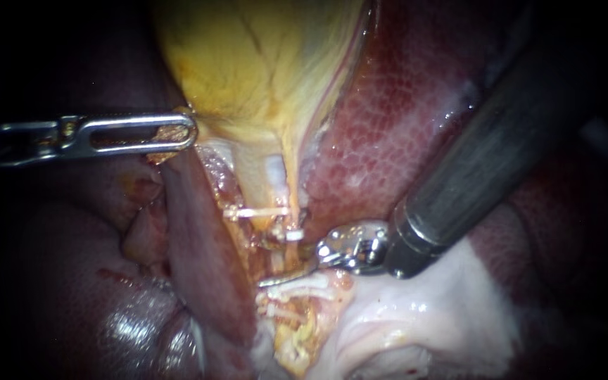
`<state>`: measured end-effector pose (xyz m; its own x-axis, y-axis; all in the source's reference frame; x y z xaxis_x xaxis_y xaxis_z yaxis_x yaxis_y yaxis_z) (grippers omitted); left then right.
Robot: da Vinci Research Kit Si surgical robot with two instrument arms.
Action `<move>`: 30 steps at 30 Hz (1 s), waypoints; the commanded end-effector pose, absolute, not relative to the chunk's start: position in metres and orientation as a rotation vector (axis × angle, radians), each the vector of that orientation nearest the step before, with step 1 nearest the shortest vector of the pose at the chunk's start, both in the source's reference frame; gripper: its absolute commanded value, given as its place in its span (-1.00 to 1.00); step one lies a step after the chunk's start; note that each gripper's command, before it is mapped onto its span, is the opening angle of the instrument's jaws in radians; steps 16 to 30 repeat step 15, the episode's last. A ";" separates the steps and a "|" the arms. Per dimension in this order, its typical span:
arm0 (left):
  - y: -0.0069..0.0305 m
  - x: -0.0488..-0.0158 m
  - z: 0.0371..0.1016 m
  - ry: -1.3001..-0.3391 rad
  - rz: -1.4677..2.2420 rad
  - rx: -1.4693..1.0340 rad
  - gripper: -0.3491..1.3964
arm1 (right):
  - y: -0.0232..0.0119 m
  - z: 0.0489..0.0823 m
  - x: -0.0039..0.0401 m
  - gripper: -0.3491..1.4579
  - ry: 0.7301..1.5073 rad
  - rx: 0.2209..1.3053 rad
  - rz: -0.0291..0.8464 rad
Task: Go to the cutting position right tube
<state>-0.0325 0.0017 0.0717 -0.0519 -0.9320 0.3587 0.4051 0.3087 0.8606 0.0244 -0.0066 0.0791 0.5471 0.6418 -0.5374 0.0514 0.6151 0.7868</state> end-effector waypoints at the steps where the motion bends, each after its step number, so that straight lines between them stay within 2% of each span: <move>1: 0.0017 -0.0326 0.0717 -1.142 -1.201 0.602 -1.00 | -0.0066 0.0792 0.0244 0.84 0.940 0.858 0.409; 30: 0.0017 -0.0326 0.0717 -1.141 -1.201 0.602 -1.00 | -0.0066 0.0792 0.0243 0.84 0.940 0.859 0.408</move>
